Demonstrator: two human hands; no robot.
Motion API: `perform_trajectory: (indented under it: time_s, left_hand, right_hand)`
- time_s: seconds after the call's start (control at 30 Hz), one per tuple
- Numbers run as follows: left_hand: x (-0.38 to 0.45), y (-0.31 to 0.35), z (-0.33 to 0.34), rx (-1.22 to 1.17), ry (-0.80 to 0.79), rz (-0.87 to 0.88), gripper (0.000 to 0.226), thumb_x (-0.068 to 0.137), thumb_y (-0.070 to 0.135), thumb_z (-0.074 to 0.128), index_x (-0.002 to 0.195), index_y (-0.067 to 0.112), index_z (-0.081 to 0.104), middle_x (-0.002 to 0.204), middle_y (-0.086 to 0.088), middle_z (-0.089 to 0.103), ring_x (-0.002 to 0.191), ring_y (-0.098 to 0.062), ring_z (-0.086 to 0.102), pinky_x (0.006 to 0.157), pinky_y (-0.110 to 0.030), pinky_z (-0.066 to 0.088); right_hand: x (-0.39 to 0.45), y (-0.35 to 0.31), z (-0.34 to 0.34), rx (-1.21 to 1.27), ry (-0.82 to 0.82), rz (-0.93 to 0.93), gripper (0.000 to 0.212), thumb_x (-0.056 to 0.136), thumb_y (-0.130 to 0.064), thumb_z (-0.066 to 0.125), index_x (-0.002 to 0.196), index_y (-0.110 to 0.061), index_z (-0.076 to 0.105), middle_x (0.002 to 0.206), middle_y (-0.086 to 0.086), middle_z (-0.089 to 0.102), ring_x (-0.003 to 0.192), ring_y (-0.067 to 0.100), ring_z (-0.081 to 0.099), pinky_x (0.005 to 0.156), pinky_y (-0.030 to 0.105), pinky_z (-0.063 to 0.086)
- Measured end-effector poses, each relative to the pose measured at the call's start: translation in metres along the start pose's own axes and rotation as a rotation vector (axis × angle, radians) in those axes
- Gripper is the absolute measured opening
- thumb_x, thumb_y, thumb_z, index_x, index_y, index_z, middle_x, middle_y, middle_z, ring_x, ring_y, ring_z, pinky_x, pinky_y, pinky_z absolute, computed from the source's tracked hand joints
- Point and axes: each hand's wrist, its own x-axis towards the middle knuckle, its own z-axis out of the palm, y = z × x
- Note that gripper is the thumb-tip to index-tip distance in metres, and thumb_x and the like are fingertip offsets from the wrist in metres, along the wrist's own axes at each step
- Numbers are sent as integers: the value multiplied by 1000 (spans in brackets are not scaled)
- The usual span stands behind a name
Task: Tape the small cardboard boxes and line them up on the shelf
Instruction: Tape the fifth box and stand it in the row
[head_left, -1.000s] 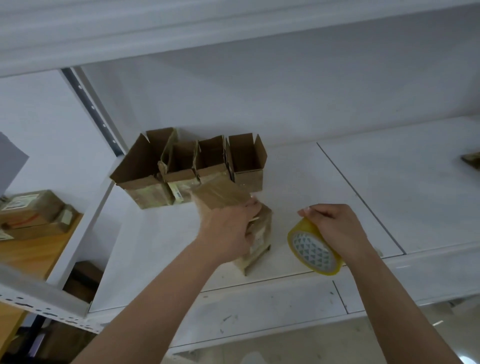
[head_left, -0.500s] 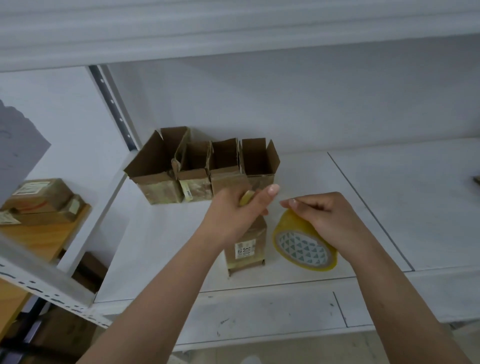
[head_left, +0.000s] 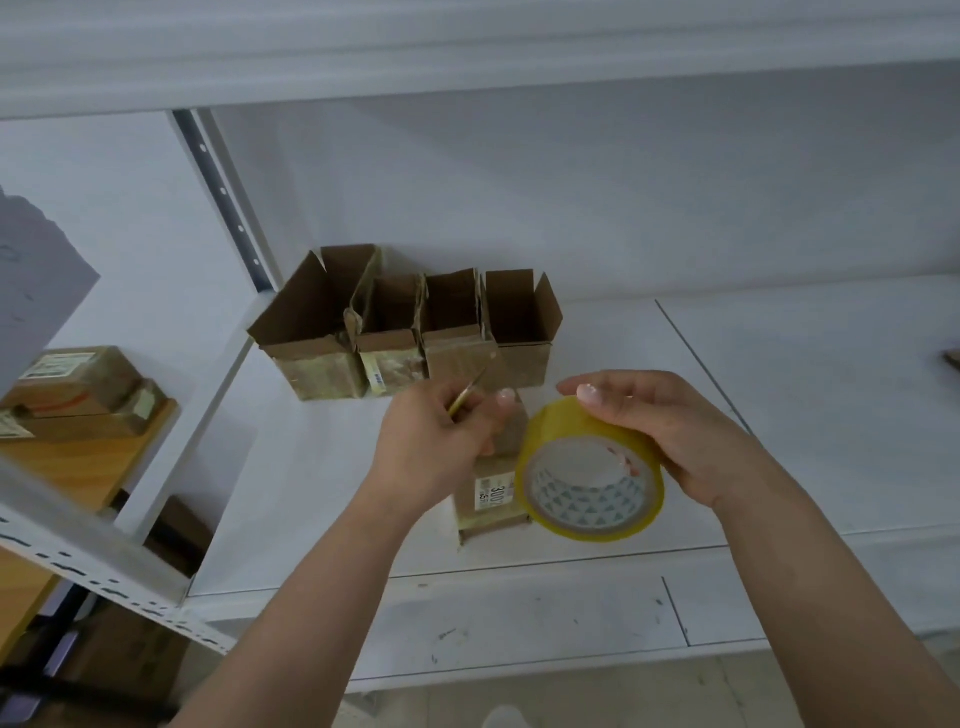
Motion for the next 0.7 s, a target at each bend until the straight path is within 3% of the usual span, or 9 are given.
perform_trajectory:
  time_s: [0.1,0.17,0.23,0.37,0.57,0.7]
  left_hand:
    - [-6,-23,-25,-38,145,-86,29,89,42,64,78,15,66,59,11,66,51,1,59,58,-24,42]
    - [-13,-40,-37,-11,185,-120,34,90,42,63,73,13,66,62,8,67,58,-2,62,61,-26,40]
    - [-23,-53,-36,7,194,-142,36,92,39,62,66,14,64,61,5,67,60,-7,62,62,-29,43]
    - [-28,-62,-29,-12,247,-155,38,93,40,61,63,16,63,59,5,66,60,-11,61,63,-26,44]
    - [-28,-77,-21,-60,280,-188,38,93,43,60,65,18,64,58,7,66,58,-7,61,61,-25,42]
    - [-26,-94,-11,-65,242,-260,37,94,44,59,66,19,64,58,8,67,58,-4,61,61,-27,39]
  right_hand:
    - [4,5,-18,-74,47,27,55,50,-60,76,89,-21,77,84,7,74,76,21,71,74,35,53]
    - [8,10,-26,-265,79,59,48,47,-61,76,77,-24,75,72,2,72,63,12,67,60,23,51]
    - [14,15,-27,-398,99,69,44,48,-63,73,72,-27,74,71,-1,71,64,10,66,53,17,47]
    - [32,15,-27,-446,110,54,39,48,-63,74,68,-30,73,72,-2,72,72,15,67,57,22,47]
    - [52,18,-29,-483,66,70,37,50,-63,76,68,-30,73,69,-3,71,59,5,65,50,15,44]
    - [63,41,-25,-518,48,144,29,66,-48,83,68,-20,73,74,4,70,70,19,66,62,27,49]
